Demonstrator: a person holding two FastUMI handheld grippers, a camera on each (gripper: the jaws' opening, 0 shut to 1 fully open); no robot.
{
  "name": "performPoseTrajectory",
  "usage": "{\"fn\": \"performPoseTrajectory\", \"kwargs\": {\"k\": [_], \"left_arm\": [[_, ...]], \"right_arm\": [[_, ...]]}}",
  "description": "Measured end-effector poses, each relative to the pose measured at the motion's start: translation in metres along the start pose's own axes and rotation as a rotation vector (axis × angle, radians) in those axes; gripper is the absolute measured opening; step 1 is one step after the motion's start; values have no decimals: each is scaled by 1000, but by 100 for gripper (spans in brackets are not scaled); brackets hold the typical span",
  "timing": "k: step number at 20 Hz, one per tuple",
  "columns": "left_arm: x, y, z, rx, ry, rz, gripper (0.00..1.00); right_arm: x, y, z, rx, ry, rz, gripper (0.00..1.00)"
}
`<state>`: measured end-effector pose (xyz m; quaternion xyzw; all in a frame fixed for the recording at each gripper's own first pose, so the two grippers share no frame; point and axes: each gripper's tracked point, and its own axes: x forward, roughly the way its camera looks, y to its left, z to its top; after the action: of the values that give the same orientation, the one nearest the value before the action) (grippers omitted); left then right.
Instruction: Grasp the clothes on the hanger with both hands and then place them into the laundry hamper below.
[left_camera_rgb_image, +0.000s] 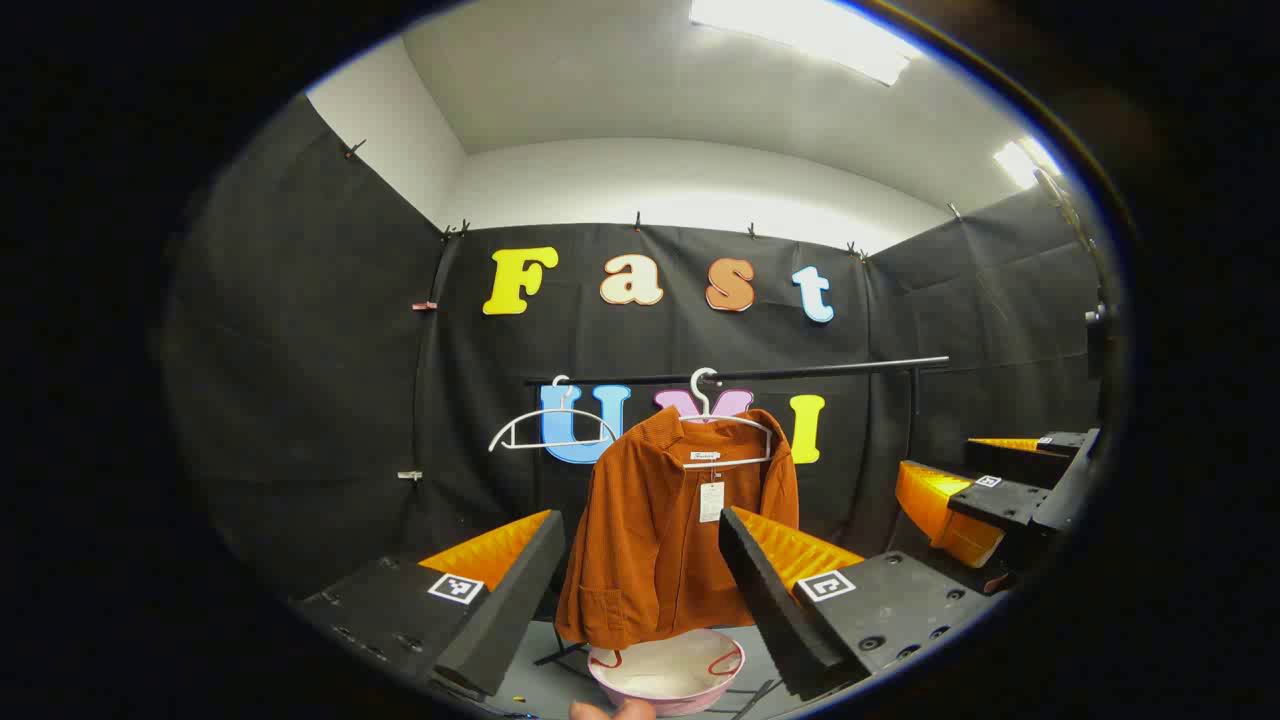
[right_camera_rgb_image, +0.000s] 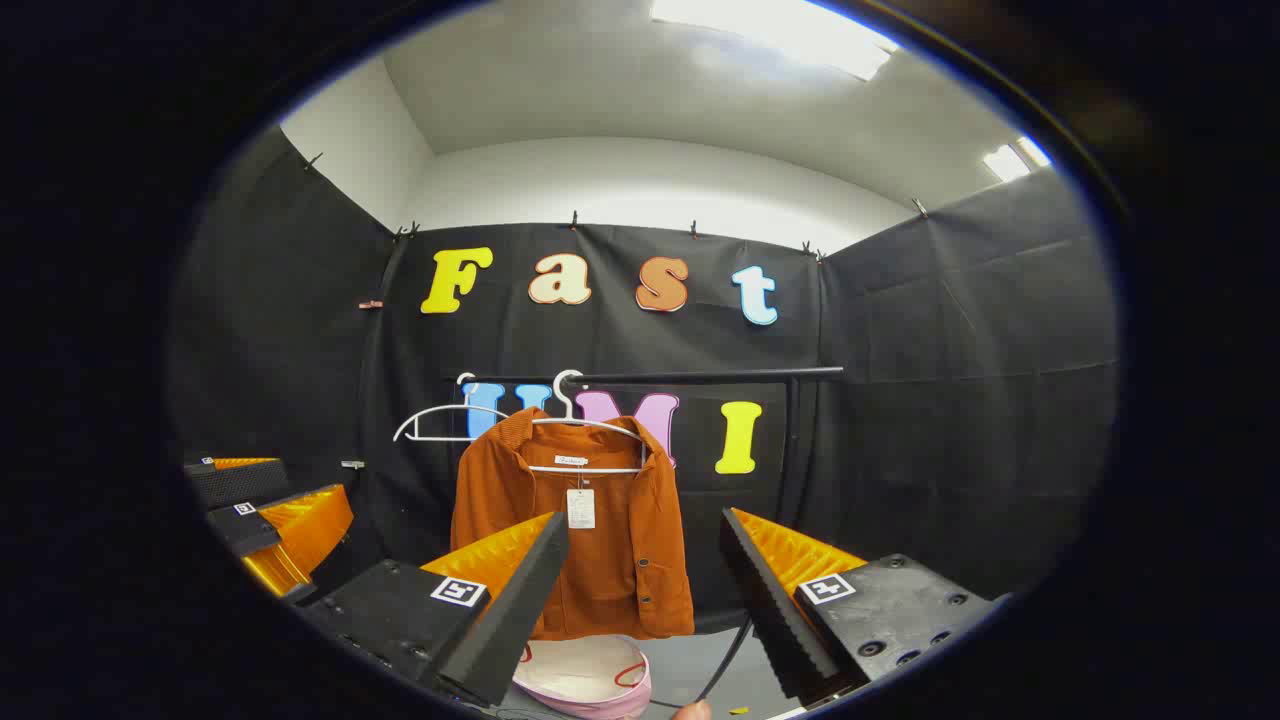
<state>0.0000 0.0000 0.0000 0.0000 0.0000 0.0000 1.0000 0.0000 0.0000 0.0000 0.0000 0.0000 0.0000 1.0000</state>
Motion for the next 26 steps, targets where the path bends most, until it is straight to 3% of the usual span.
{"fn": "performPoseTrajectory", "kwargs": {"k": [19, 26], "left_arm": [[-1, 3, -1, -4, 0, 0, 98], [22, -5, -4, 2, 2, -18, 98]], "right_arm": [[-5, -3, -3, -3, 7, -25, 98], [12, -5, -10, -10, 18, -20, 97]]}}
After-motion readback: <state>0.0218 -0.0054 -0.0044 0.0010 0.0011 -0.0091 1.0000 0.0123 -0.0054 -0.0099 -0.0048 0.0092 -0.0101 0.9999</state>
